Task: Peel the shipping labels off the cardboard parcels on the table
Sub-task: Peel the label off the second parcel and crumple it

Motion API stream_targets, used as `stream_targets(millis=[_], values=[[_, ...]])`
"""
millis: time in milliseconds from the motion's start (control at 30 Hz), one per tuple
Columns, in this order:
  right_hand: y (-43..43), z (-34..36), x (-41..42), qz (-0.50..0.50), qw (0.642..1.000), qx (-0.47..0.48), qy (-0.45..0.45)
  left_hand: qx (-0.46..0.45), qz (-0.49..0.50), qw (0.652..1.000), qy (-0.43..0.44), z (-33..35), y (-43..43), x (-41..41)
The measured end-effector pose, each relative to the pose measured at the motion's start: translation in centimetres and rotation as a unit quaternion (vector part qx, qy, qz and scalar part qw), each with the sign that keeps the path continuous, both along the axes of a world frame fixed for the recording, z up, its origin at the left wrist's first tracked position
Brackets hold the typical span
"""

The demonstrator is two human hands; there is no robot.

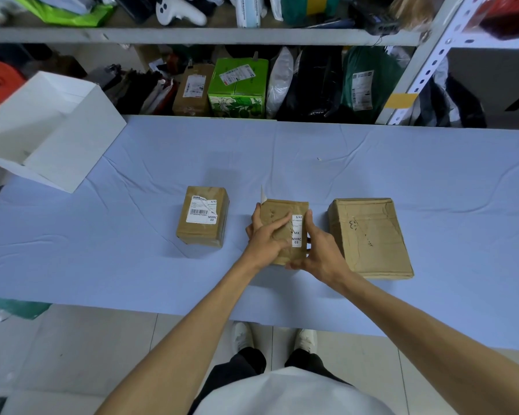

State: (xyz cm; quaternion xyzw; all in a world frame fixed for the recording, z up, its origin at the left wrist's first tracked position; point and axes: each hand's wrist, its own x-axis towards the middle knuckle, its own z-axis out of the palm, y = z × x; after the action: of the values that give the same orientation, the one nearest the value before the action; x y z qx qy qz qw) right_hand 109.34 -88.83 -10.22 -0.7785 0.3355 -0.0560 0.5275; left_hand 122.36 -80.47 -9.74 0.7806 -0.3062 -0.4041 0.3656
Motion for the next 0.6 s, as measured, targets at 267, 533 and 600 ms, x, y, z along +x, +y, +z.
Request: stream_targets(millis=[267, 533, 600], values=[[-0.11, -0.05, 0.13, 0.001, 1.0, -0.003, 0.003, -0.006, 0.003, 1.0, 0.005, 0.12, 0.17, 0.02], [0.05, 0.01, -0.04, -0.007, 0.999, 0.039, -0.013, -0.005, 0.003, 1.0, 0.018, 0.24, 0.14, 0.09], [0.11, -0.18, 0.15, -0.016, 1.0, 0.021, -0.008, -0.007, 0.012, 0.999, 0.029, 0.3, -0.01, 0.2]])
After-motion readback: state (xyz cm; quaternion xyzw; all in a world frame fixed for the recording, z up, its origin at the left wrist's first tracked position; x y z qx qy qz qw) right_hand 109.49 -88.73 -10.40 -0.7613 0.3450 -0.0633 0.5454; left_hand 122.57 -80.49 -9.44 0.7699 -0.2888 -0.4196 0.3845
